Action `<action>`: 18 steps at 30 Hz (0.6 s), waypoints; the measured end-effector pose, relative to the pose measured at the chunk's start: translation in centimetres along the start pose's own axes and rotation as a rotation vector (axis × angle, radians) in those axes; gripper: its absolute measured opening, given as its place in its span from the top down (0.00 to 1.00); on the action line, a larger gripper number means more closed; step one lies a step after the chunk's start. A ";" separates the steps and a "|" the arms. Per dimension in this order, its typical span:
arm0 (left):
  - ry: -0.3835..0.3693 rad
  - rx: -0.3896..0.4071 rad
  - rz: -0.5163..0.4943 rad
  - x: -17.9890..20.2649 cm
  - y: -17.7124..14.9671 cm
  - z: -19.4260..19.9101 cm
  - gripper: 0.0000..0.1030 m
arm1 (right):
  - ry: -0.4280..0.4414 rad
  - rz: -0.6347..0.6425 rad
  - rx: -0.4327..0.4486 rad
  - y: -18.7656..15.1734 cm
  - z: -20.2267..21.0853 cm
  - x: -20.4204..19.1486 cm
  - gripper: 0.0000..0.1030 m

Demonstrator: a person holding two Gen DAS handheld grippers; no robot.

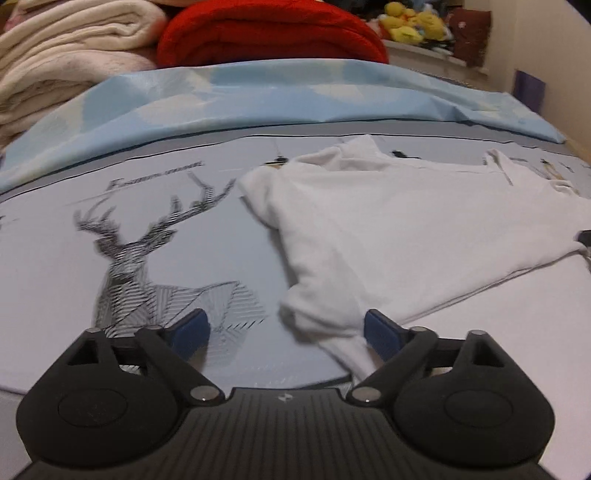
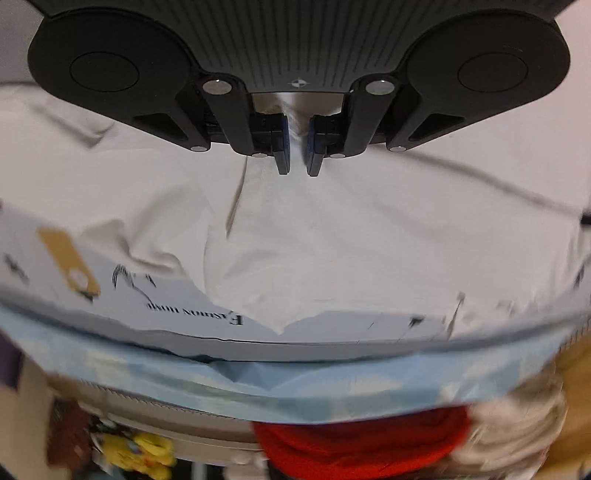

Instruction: Fold small clothes

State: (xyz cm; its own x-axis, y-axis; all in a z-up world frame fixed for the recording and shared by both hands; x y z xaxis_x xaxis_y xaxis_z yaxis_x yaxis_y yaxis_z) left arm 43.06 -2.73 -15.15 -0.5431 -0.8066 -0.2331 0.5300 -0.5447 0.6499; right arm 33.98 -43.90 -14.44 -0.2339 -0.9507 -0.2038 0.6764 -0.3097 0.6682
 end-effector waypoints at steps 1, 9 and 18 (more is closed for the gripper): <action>0.013 0.000 -0.008 0.0 0.1 0.9 0.08 | 0.015 -0.015 -0.014 0.1 1.0 -0.1 0.85; -0.009 0.112 0.147 2.2 -0.2 13.3 0.00 | 0.187 -0.140 -0.026 -4.2 12.6 -0.3 0.30; 0.078 0.101 0.108 8.5 -1.5 19.6 0.00 | 0.205 -0.282 0.030 -10.6 18.1 0.3 0.26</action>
State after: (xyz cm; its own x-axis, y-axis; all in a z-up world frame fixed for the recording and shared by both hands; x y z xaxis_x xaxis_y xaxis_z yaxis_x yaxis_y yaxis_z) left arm 24.87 -4.24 -3.96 -0.4324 -0.8766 -0.2112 0.5123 -0.4316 0.7425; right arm 14.07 -40.55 -8.63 -0.2611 -0.8129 -0.5207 0.5841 -0.5624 0.5852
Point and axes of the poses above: each gripper's, at about its wrist camera, not at the fingertips, and z roughly against the way its jaws point, x to its right, y to its top, the point moved 2 cm from there along -z, roughly the way its jaws point, and after that the axes turned 15 degrees about -z, right-handed, at the moved point
